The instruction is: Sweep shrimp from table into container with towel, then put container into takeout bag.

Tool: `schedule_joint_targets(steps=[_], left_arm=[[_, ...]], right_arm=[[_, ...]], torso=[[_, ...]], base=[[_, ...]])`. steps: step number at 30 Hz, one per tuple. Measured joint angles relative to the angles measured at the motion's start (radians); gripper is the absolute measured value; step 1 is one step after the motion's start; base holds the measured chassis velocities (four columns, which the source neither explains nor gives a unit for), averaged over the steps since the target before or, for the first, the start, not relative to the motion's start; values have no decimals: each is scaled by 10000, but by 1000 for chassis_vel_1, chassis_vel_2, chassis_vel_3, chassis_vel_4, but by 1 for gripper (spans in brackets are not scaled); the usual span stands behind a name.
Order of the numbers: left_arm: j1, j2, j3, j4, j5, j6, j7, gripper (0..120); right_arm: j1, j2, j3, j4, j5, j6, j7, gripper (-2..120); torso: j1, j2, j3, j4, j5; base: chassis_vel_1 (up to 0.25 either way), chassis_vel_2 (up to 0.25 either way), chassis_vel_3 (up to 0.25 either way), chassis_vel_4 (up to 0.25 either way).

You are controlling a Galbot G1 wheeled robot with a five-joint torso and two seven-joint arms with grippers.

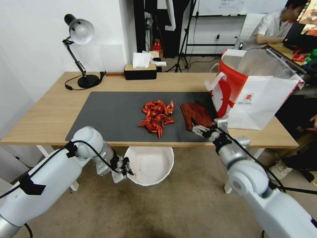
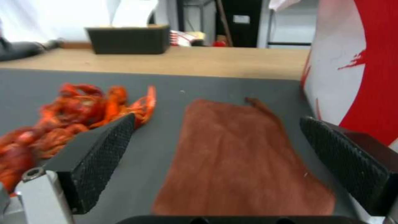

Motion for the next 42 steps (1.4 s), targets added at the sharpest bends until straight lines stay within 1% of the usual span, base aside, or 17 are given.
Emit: schedule_joint_targets(steps=[2,3,4,5,6,9,10,12,13,15,21,29,38,39,41,42], left_arm=[[22,-24,98,93,168,-57,-45,0],[22,-24,98,93,168,-57,-45,0],[62,-9,161,105,297,-149,-57,0],[100,0,170,109,332,-173,-87,0],[100,0,170,109,332,-173,-87,0],[108,1,145,102,346,-179,-100,0],[108,1,145,102,346,-179,-100,0],[75,35,106,80,344,-179,-105,0],[75,35,106,80,344,-179,-105,0],[68,74,28,65,342,-179,-107,0],[233,171,-135,-69,338,-190,-84,0],[286,236,-218,-21,327,-188,-54,0],[307,252,-267,42,292,-191,-45,0],[313,252,-275,42,283,-193,-46,0],[322,250,-279,43,272,-196,-52,0],[322,250,-279,43,272,-196,-52,0]], right_arm=[[1170,-38,-835,-347,162,-940,1254,100],[1170,-38,-835,-347,162,-940,1254,100],[1649,43,-1208,-615,402,-1528,1818,100],[2074,180,-1490,-949,533,-1745,2194,100],[2074,180,-1490,-949,533,-1745,2194,100],[2722,440,-2054,-1512,859,-1974,2783,100],[2722,440,-2054,-1512,859,-1974,2783,100],[3181,641,-2355,-1950,1215,-2085,3179,100],[3181,641,-2355,-1950,1215,-2085,3179,100],[3578,890,-2545,-2395,1485,-2105,3383,100],[3990,1290,-2729,-3025,1508,-2108,3561,100],[4353,1501,-2771,-3476,1474,-2137,4049,100],[4400,1696,-2771,-3754,1621,-2231,4403,99],[4392,1740,-2781,-3775,1747,-2304,4529,98],[4392,1796,-2785,-3779,2066,-2397,4762,90],[4392,1796,-2785,-3779,2066,-2397,4762,90]], torso=[[1,0,0,2,-1],[1,0,0,2,-1],[0,0,0,-1,0],[1,1,0,2,0],[1,1,0,2,0],[1,0,0,-1,0],[1,0,0,-1,0],[-1,2,0,-1,0],[-1,2,0,-1,0],[0,1,0,1,0],[-1,2,-1,1,0],[0,2,-1,-1,0],[-1,2,0,-1,0],[0,2,-1,0,1],[-1,1,-1,0,0],[-1,1,-1,0,0]], base=[[0,0,0,0],[0,0,0,0],[0,0,0,0],[0,0,0,0],[0,0,0,0],[0,0,0,0],[0,0,0,0],[0,0,0,0],[0,0,0,0],[0,0,0,0],[0,0,0,0],[0,0,0,0],[0,0,0,0],[0,0,0,0],[0,0,0,0],[0,0,0,0]])
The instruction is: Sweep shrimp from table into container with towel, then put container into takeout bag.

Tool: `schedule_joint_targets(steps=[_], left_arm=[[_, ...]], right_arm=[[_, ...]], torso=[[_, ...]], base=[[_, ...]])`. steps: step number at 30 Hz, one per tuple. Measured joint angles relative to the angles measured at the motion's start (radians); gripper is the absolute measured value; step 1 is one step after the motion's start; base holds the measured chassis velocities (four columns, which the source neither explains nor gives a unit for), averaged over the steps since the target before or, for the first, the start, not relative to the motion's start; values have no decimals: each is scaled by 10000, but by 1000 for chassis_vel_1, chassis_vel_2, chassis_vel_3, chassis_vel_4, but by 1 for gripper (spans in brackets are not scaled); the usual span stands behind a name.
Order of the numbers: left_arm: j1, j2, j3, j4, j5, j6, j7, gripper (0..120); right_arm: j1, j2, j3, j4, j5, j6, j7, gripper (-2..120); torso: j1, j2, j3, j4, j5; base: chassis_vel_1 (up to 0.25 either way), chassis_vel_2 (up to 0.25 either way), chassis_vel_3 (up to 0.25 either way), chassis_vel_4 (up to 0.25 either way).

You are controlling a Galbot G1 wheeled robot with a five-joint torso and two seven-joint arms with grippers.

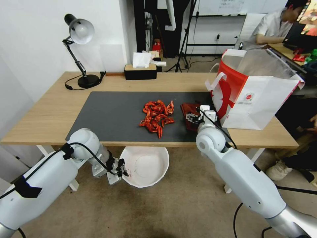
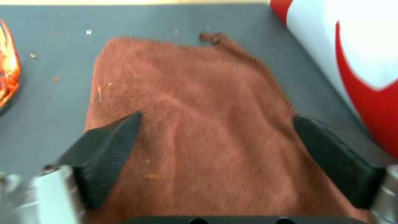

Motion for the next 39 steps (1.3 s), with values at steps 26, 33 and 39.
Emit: schedule_joint_targets(steps=[26,33,39], left_arm=[[118,45,-85,-54,-132,-91,-68,0],[129,-63,-85,63,47,-262,-320,0],[47,-202,8,225,438,-467,-449,0]], right_arm=[[-382,-542,322,603,64,681,-1588,8],[410,-1485,-105,475,-2431,2348,-4936,8],[2842,-1957,-1913,-1376,-4366,3885,-7348,8]], torso=[[2,-2,4,-2,4],[1,-2,2,-2,3],[3,-2,1,2,2]], base=[[0,0,0,0],[0,0,0,0],[0,0,0,0]])
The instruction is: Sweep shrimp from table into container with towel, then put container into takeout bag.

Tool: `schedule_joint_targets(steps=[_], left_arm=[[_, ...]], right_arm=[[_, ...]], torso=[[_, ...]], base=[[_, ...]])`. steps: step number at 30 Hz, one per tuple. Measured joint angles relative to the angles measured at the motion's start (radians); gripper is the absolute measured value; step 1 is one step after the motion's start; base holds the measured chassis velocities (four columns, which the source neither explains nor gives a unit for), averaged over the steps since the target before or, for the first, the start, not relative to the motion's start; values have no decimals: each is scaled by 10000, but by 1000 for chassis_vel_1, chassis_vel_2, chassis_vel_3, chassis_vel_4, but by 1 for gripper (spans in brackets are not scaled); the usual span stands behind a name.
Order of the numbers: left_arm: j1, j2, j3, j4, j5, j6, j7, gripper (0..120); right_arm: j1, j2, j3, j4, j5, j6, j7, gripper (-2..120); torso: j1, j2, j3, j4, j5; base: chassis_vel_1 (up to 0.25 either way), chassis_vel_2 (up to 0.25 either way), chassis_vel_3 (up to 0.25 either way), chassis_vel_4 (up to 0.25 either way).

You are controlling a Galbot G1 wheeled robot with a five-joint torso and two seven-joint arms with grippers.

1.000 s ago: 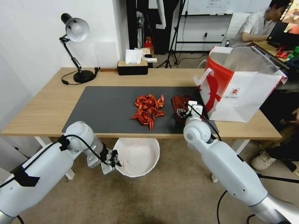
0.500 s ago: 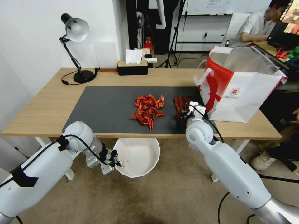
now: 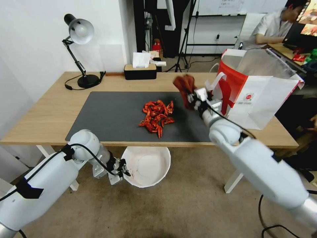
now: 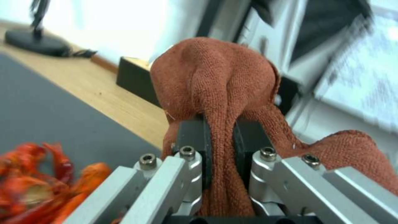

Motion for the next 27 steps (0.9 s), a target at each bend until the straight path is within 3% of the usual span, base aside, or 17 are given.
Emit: schedule_joint_targets(steps=[5,8,17,27], left_arm=[[-64,-55,203,112,235,-81,-4,0],[-85,-84,382,238,363,-146,-6,0],[-296,-106,533,348,405,-166,-51,0],[-468,-119,699,497,378,-190,-60,0]], right_arm=[[1275,225,-1115,-1281,-578,481,-517,8],[1952,765,-1824,-2336,-830,697,-637,8],[1913,1808,-1982,-4012,-791,964,-562,8],[1762,1805,-1844,-4230,-751,952,-690,8]], torso=[[0,0,1,-3,2],[-1,0,0,1,0],[0,1,0,-4,1],[-2,2,-1,-3,-1]], base=[[0,0,0,0],[0,0,0,0],[0,0,0,0],[0,0,0,0]])
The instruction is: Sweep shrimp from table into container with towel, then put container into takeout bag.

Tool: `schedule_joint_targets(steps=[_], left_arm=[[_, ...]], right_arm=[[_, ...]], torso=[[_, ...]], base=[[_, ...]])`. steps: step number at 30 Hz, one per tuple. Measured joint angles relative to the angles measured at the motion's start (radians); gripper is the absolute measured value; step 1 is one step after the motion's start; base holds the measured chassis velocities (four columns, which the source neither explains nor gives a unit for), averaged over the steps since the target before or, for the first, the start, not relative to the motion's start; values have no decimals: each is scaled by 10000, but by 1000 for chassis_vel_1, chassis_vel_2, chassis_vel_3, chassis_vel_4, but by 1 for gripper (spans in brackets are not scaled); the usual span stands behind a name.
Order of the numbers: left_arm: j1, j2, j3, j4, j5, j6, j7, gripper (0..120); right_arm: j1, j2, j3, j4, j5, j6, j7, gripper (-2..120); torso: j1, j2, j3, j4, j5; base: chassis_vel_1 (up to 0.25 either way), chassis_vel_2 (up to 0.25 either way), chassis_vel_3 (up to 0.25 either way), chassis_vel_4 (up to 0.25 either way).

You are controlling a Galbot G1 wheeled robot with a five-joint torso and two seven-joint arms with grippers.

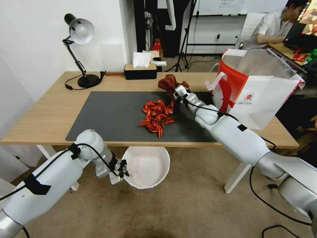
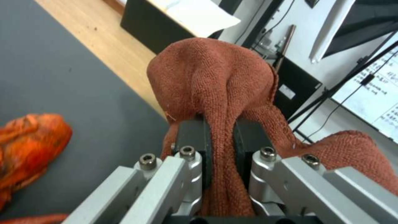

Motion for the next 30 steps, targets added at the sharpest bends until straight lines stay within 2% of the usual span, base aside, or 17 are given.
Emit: schedule_joint_targets(steps=[2,14,25,30], left_arm=[[-23,-5,33,40,-4,-31,-69,0],[-135,-41,134,159,-60,-53,-178,0],[-256,-110,199,401,-70,-128,-257,0],[-309,-132,272,477,-69,-154,-263,0]], right_arm=[[-122,-137,-39,194,265,-352,-226,8],[-686,-351,-112,551,619,-340,-882,8],[-892,-907,-168,1088,911,268,-1828,8],[-976,-1437,-226,1566,954,409,-2048,8]], torso=[[0,0,0,1,0],[0,0,0,0,1],[0,0,0,0,1],[0,0,0,2,0]], base=[[0,0,0,0],[0,0,0,0],[0,0,0,0],[0,0,0,0]])
